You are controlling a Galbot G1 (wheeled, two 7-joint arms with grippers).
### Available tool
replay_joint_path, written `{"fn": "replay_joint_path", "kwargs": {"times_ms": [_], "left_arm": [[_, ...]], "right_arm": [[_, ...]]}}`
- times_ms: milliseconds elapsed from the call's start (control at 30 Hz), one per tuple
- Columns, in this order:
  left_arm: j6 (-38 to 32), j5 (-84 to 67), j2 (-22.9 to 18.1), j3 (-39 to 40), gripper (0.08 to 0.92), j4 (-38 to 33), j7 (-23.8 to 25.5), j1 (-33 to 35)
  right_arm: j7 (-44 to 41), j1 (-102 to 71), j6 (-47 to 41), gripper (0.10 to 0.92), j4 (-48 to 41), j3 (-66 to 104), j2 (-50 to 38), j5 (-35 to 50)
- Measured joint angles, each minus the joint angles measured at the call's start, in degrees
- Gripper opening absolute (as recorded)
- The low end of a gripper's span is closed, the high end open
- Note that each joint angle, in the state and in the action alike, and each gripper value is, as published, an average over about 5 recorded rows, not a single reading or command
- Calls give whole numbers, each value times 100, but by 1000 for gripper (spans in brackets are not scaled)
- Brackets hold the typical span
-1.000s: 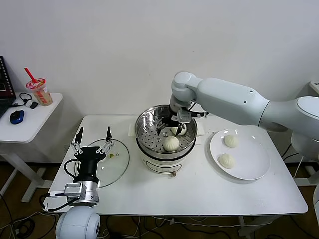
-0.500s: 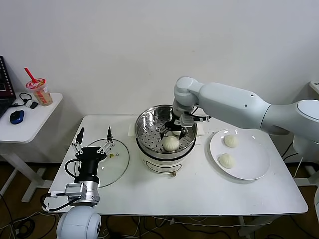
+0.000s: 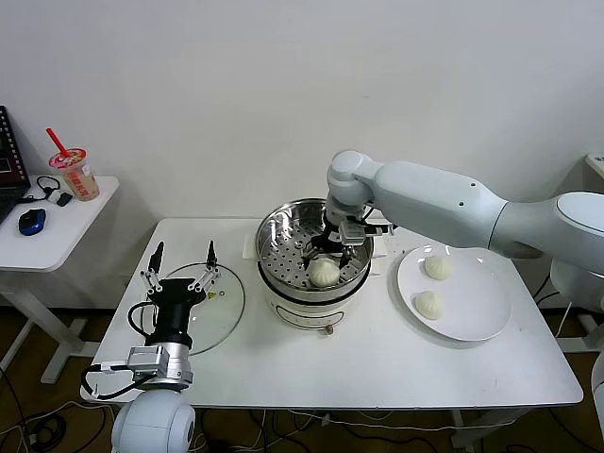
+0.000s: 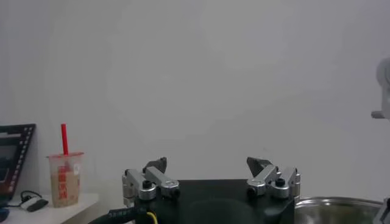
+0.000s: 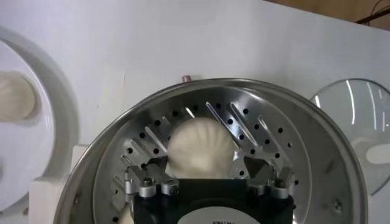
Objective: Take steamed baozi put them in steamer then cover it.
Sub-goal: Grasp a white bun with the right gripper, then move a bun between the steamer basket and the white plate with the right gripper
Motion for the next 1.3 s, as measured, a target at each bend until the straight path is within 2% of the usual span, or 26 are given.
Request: {"fn": "replay_joint_path", "kwargs": {"times_ms": [467,1300], "left_arm": [[23,13,-9,68,823,3,-12,-34],[45,31,12,119,823,52,-20,-49]], "right_arm": [[-116,-16,-1,594,11,12,-15,91],[-317,781,1,564,-301,-120,-300,829]]}}
